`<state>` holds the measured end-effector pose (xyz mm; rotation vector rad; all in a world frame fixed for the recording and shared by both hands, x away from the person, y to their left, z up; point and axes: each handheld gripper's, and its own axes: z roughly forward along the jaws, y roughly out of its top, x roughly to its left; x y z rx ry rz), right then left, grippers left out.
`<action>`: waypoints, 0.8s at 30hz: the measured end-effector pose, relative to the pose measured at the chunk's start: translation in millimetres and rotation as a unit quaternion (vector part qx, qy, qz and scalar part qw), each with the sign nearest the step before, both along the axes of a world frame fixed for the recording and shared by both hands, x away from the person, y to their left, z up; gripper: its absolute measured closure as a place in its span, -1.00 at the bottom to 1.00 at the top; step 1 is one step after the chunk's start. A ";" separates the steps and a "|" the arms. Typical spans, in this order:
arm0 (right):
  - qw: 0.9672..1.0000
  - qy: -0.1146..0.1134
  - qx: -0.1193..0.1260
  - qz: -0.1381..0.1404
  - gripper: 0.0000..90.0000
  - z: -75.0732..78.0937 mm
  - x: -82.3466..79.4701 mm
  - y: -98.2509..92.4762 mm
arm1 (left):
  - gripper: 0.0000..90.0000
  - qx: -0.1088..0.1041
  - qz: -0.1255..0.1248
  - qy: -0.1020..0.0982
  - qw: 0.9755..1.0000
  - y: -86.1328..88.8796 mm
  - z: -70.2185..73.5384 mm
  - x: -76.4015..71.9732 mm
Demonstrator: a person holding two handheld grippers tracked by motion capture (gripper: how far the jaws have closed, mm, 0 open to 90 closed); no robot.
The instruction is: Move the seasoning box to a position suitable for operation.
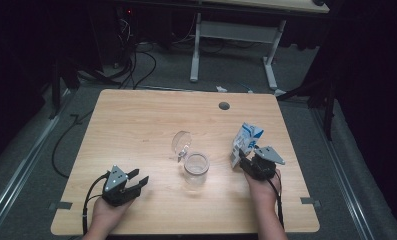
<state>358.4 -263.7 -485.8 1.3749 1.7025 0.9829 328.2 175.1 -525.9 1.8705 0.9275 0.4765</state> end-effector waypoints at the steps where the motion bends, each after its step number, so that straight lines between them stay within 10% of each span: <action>1: 1.000 -0.001 -0.002 0.000 -0.05 0.3 -0.4 -0.4 | 0.15 0.000 0.000 0.000 1.000 -0.1 -0.1 0.0; 12: 1.000 0.000 0.002 0.000 0.20 2.6 -3.2 -5.7 | 0.15 -0.001 0.001 0.000 1.000 0.2 0.0 -0.1; 20: 1.000 -0.003 -0.017 -0.003 0.95 6.1 1.3 -4.5 | 0.15 -0.001 0.003 0.000 1.000 1.3 0.0 -0.1; 24: 1.000 -0.010 -0.023 0.014 0.99 6.7 2.7 -1.8 | 0.15 -0.003 0.005 0.000 1.000 2.0 -0.4 0.4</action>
